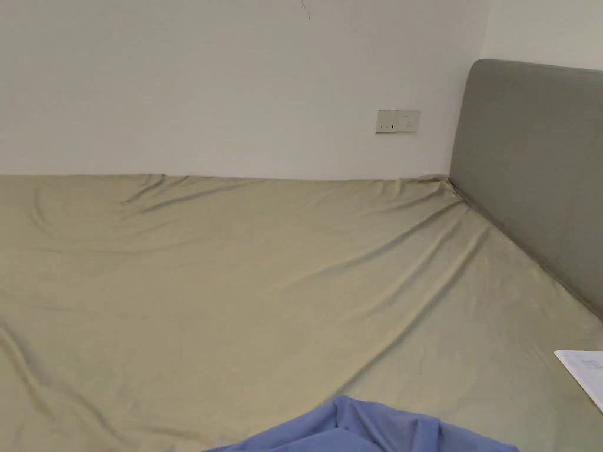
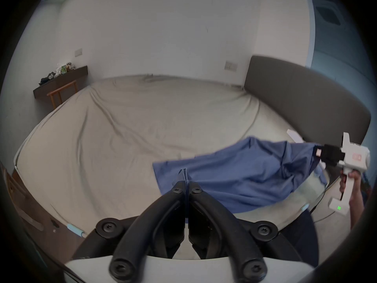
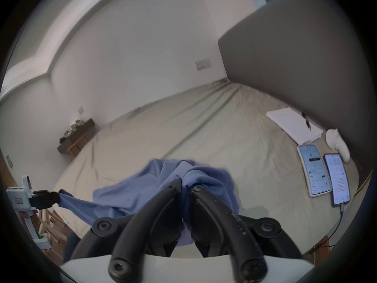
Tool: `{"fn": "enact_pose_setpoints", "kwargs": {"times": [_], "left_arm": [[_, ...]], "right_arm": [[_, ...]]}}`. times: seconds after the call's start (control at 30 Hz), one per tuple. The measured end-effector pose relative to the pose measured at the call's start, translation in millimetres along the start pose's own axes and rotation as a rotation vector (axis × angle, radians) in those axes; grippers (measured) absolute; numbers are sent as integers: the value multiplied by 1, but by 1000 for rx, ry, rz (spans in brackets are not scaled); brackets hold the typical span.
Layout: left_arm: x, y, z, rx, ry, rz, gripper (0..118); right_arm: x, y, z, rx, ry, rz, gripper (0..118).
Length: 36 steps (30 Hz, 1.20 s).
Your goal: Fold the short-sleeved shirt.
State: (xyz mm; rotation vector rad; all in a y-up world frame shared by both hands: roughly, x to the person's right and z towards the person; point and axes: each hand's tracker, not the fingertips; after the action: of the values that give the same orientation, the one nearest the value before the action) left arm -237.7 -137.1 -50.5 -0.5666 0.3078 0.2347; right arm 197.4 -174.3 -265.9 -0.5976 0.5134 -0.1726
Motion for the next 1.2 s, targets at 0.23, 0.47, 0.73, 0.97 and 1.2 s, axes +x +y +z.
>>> {"fn": "enact_pose_setpoints", "kwargs": {"times": [0.23, 0.47, 0.73, 0.97, 1.2], "left_arm": [[-16, 88, -38, 47, -51, 57, 1], [-19, 232, -138, 184, 55, 68, 0], [-23, 389, -115, 612, 72, 134, 0], [-26, 377, -67, 733, 23, 104, 0], [-25, 229, -64, 470, -16, 64, 0]], "right_arm": [[-46, 77, -26, 60, 70, -42, 9], [-78, 202, -130, 164, -6, 8, 8], [-130, 334, -127, 587, -36, 152, 8], [-150, 317, -87, 696, -20, 239, 8], [-97, 201, -112, 295, -65, 127, 8]]}}
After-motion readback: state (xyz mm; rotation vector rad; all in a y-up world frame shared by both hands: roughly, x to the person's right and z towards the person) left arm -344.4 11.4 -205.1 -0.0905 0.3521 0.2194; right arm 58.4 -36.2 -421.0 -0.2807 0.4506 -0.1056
